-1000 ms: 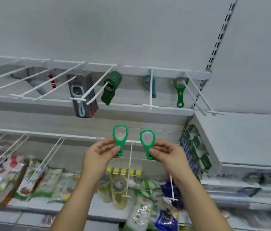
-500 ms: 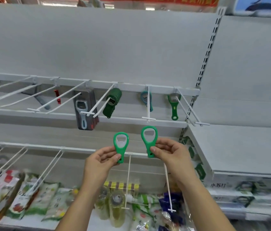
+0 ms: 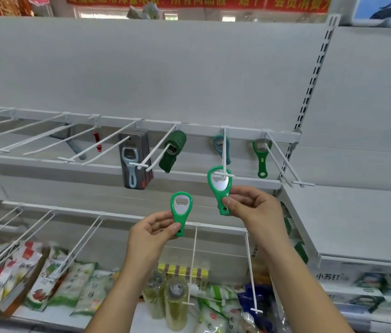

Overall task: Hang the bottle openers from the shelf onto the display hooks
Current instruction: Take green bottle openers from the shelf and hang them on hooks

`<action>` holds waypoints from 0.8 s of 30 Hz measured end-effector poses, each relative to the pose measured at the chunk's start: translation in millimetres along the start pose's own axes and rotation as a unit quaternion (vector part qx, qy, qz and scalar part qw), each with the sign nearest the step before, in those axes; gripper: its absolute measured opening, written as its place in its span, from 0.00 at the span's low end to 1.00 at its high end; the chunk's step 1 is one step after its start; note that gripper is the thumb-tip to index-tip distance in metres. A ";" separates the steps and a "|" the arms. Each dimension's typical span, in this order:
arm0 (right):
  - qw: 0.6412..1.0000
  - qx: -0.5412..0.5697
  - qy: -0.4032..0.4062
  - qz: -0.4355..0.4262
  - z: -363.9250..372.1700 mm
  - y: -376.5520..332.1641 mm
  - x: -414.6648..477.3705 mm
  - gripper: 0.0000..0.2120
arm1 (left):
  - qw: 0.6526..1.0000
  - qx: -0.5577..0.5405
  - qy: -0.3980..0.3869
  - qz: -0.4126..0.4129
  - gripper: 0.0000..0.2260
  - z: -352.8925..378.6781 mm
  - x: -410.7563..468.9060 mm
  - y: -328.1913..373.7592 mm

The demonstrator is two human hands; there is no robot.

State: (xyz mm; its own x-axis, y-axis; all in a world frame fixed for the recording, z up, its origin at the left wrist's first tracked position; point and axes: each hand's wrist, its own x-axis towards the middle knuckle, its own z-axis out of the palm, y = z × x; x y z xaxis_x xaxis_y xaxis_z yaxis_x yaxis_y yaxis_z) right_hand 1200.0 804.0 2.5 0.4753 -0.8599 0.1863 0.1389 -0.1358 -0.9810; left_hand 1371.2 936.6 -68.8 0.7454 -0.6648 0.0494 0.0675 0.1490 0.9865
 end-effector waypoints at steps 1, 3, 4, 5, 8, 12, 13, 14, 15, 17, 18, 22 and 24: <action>1.000 -0.005 0.004 0.000 0.2 0.5 2.8 0.10 | 1.000 0.002 -0.001 0.000 0.13 -0.5 0.2 -0.2; 1.000 -0.019 0.011 -0.001 1.7 3.1 9.2 0.09 | 1.000 0.008 -0.003 0.000 0.13 -2.7 1.2 -1.3; 1.000 -0.025 0.014 -0.001 2.7 4.6 13.3 0.08 | 1.000 0.011 -0.004 -0.001 0.14 -3.9 1.9 -2.3; 0.999 -0.031 0.017 0.000 4.0 6.0 18.0 0.07 | 1.000 0.011 -0.003 -0.003 0.14 -5.7 2.5 -3.7; 0.998 -0.047 0.032 -0.006 6.9 9.2 37.8 0.07 | 1.000 0.006 0.000 -0.004 0.14 -10.3 3.5 -7.0; 0.992 -0.106 0.059 -0.027 6.5 18.2 73.2 0.06 | 1.000 0.007 -0.003 -0.001 0.13 -15.0 4.9 -7.6; 0.991 -0.111 0.068 -0.029 6.4 20.6 82.0 0.07 | 1.000 0.007 -0.003 0.000 0.13 -16.3 5.5 -7.7; 0.990 -0.114 0.078 -0.030 5.6 23.1 90.8 0.07 | 1.000 0.008 -0.003 0.000 0.13 -17.8 5.9 -7.6; 0.989 -0.118 0.087 -0.032 6.4 25.4 100.0 0.07 | 1.000 0.010 -0.003 0.000 0.13 -20.5 6.5 -7.7; 0.987 -0.126 0.099 -0.029 6.2 28.5 116.8 0.08 | 1.000 0.018 -0.009 -0.003 0.13 -24.0 6.9 -8.1; 0.986 -0.129 0.102 -0.024 7.4 29.8 124.9 0.08 | 1.000 0.019 -0.009 -0.006 0.13 -26.3 7.4 -8.5; 0.983 -0.138 0.123 -0.005 13.7 31.3 147.9 0.08 | 1.000 0.013 -0.002 -0.010 0.13 -32.4 9.2 -6.2; 0.981 -0.140 0.132 0.002 17.3 30.5 154.0 0.08 | 1.000 0.008 -0.003 -0.011 0.13 -33.8 10.5 -5.2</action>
State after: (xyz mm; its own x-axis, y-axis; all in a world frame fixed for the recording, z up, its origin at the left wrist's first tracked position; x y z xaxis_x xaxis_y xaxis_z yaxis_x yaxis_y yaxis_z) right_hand 1292.5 676.0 2.3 0.2284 -0.9531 0.1987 -0.1244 -0.2310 -0.9650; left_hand 1401.1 953.6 -78.6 0.7400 -0.6720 0.0283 0.0737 0.1228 0.9897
